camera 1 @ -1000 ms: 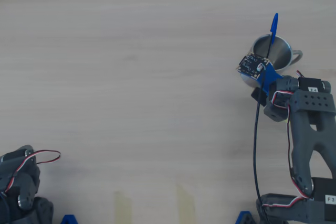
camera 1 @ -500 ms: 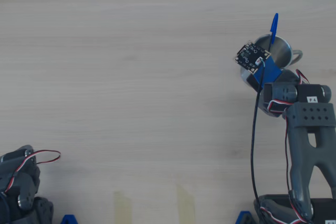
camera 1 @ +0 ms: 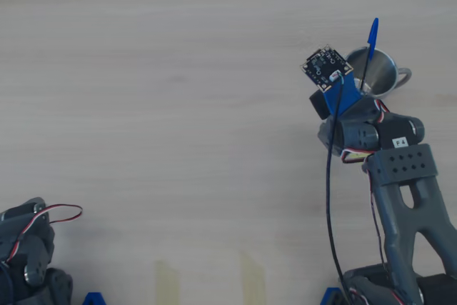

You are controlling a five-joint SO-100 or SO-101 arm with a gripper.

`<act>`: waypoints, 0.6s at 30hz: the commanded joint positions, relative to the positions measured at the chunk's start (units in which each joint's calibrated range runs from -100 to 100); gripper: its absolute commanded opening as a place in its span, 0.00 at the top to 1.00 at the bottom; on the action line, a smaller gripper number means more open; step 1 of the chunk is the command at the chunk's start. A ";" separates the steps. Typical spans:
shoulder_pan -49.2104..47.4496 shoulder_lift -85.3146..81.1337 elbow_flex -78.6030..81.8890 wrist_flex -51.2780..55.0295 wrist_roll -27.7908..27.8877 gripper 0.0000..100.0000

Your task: Grab the yellow pen and put it in the silver cup.

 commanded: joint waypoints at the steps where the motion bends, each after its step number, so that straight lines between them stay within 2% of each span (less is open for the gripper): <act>1: -2.02 -2.74 -2.80 -2.95 -1.99 0.91; 10: -4.37 -7.97 -2.08 -9.05 -7.97 0.91; 18: -5.59 -11.96 -1.90 -10.33 -14.26 0.91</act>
